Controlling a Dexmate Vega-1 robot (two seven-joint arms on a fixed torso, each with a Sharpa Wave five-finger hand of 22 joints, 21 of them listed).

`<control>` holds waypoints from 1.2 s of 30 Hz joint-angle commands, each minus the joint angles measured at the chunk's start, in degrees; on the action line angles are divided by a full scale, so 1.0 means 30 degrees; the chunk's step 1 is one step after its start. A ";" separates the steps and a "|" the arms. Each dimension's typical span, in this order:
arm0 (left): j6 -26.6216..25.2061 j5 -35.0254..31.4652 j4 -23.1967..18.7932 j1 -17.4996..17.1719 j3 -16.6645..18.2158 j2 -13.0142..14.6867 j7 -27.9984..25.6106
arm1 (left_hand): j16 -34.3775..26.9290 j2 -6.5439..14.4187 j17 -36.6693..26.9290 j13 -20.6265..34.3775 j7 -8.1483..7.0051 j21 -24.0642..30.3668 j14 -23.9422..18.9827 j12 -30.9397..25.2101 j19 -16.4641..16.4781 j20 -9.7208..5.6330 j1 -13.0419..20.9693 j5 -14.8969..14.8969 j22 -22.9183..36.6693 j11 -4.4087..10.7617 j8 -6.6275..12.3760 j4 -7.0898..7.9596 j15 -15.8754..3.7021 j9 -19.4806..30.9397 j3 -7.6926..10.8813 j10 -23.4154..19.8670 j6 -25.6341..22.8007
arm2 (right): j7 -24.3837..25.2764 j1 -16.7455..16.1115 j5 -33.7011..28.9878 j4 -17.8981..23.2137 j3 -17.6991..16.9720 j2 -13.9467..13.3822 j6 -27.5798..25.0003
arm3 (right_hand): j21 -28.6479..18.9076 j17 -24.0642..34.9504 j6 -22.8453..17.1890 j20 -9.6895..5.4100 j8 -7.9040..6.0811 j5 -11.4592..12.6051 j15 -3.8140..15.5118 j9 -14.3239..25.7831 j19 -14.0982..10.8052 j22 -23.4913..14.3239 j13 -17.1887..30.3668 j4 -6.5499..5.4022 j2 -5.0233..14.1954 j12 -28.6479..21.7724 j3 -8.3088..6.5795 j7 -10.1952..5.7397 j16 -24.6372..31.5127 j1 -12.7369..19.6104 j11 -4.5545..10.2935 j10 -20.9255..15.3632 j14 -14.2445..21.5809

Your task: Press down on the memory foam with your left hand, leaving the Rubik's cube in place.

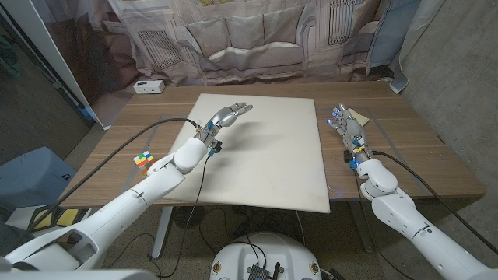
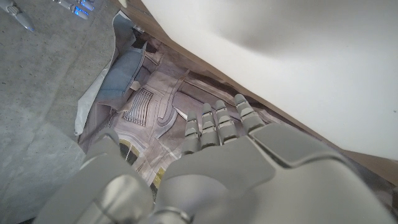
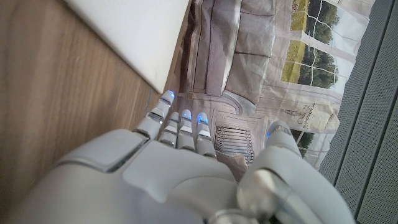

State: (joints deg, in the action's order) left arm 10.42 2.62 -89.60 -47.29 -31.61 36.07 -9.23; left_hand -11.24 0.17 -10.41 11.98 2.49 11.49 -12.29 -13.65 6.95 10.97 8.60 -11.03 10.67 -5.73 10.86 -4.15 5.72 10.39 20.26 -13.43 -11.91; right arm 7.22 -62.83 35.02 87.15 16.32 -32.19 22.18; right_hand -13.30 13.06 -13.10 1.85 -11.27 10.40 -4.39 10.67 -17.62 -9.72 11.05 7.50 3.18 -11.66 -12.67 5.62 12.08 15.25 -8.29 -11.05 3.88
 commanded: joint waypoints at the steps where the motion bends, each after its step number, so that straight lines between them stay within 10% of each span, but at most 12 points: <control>1: 0.2787 0.3253 0.1822 -0.0082 0.0780 -0.0542 0.1683 | -0.0148 0.0172 -0.0036 0.0054 0.0009 0.0159 -0.0237 -0.0067 0.0198 0.0109 0.0000 0.0062 -0.0018 0.0068 0.0191 -0.0070 0.0084 0.0062 0.0011 -0.0234 -0.0217 | 0.0210 -0.0230 -0.0181 0.0349 -0.0031 -0.0094 -0.0005 | 0.0081 -0.0009 0.0002 -0.0036 0.0019 -0.0057 -0.0100 0.0062 -0.0110 -0.0061 0.0080 0.0052 0.0074 -0.0018 0.0049 -0.0143 0.0052 0.0013 -0.0027 -0.0234 0.0135; 24: 0.2613 1.0198 0.2810 -0.0546 0.2021 -0.1466 0.5616 | 0.0012 0.0153 -0.0045 0.0041 0.0407 0.0128 -0.0061 0.0105 0.0222 0.0126 -0.0182 0.0061 -0.0018 -0.0073 -0.0246 -0.0077 0.0156 0.0050 -0.0090 -0.0036 0.0940 | -0.0005 -0.0403 -0.0253 0.0589 0.0007 -0.0095 0.0254 | 0.0163 -0.0018 0.0005 -0.0028 0.0020 -0.0057 -0.0097 0.0062 -0.0141 -0.0062 0.0081 0.0040 0.0059 -0.0009 0.0085 -0.0148 0.0045 -0.0023 -0.0018 -0.0224 0.0123; 36: 0.2433 0.9932 0.2477 -0.0688 0.1994 -0.1248 0.5377 | 0.0070 0.0200 -0.0044 0.0037 0.0463 0.0091 0.0069 0.0191 0.0153 0.0123 -0.0185 0.0058 -0.0020 -0.0089 -0.0138 -0.0102 0.0187 0.0048 -0.0080 0.0121 0.0938 | -0.0102 -0.0385 -0.0305 0.0527 0.0015 -0.0152 0.0317 | 0.0206 -0.0024 -0.0017 -0.0039 0.0011 -0.0054 -0.0101 0.0062 -0.0158 -0.0063 0.0081 0.0037 0.0057 -0.0017 0.0099 -0.0151 0.0040 -0.0035 -0.0043 -0.0248 0.0115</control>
State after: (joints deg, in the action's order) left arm 18.39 30.60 -81.82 -48.98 -25.91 32.36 5.95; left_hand -11.23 0.70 -10.41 11.99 3.68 11.49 -12.26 -13.29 7.26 11.29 8.07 -11.03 10.67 -6.03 10.15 -4.28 6.13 10.40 20.10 -13.29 -8.98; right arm 7.22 -64.01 34.08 88.72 16.30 -32.50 23.08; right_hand -12.85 13.07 -13.10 1.85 -11.27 10.40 -4.39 10.67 -17.61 -9.72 11.05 7.50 3.18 -11.66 -12.67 5.62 12.08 15.25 -8.29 -11.05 3.88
